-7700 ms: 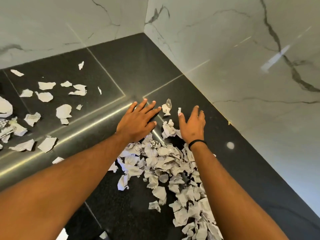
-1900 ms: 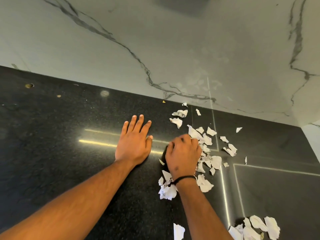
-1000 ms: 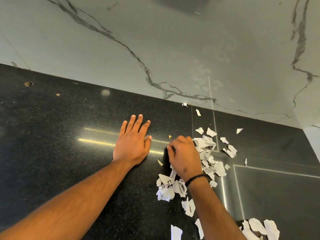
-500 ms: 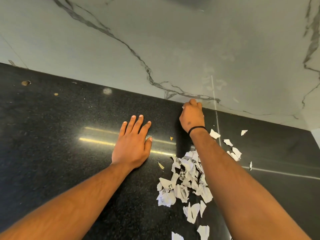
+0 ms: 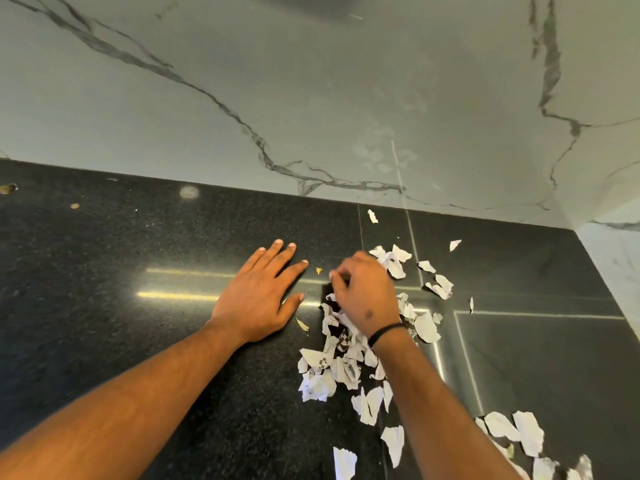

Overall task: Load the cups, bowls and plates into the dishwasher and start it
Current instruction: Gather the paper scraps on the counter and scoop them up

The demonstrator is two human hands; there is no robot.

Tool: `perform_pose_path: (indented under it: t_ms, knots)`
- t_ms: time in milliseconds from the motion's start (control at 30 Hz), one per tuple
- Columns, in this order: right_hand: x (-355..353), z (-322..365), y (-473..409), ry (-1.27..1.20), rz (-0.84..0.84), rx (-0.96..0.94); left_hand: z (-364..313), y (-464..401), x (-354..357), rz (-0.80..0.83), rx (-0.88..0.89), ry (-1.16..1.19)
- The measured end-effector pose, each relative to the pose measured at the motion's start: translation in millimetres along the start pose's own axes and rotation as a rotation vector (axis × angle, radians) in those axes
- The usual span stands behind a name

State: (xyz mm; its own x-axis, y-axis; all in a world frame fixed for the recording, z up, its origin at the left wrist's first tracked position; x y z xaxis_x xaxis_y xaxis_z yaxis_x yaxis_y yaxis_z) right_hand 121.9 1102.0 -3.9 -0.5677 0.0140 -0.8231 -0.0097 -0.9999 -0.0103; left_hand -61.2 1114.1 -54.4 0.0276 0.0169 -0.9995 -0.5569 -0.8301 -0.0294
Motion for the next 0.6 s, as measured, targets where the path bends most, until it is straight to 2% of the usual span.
perform_pose_path:
  t_ms: [67, 133, 300, 467, 600]
  knots:
    - [-16.0, -10.4, -26.2, 0.012, -0.123, 0.014, -1.1, -5.8, 0.4, 0.032, 0.047, -0.022]
    - [-25.2, -26.3, -60.9, 0.064, -0.162, 0.067, -0.9, -10.8, 1.2, 0.035, 0.065, -0.041]
    - [-16.8, -60.3, -112.7, 0.189, 0.001, 0.182, 0.2, -18.9, 5.0, 0.019, 0.079, -0.03]
    - [-2.5, -53.5, -60.2, 0.183, -0.069, 0.08, 0.8, -21.8, 5.5, 0.006, 0.07, -0.011]
    - [0.8, -56.0, 9.3, 0.101, -0.068, 0.084, 0.0, -22.0, 3.5, 0.012, 0.074, -0.003]
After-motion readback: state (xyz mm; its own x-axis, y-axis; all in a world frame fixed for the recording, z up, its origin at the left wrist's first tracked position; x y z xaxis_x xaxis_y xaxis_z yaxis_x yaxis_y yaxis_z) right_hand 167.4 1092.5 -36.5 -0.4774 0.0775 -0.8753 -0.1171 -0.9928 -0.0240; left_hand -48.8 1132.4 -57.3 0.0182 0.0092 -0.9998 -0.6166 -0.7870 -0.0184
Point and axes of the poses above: each hand's wrist, its own y-axis away from the middle knuckle, its own x-axis out of the palm, z = x × y, the point moved 4 cm from there along -y, towards the middle knuckle, and after that the axes turned 12 degrees about -y, right-handed, at the moved point
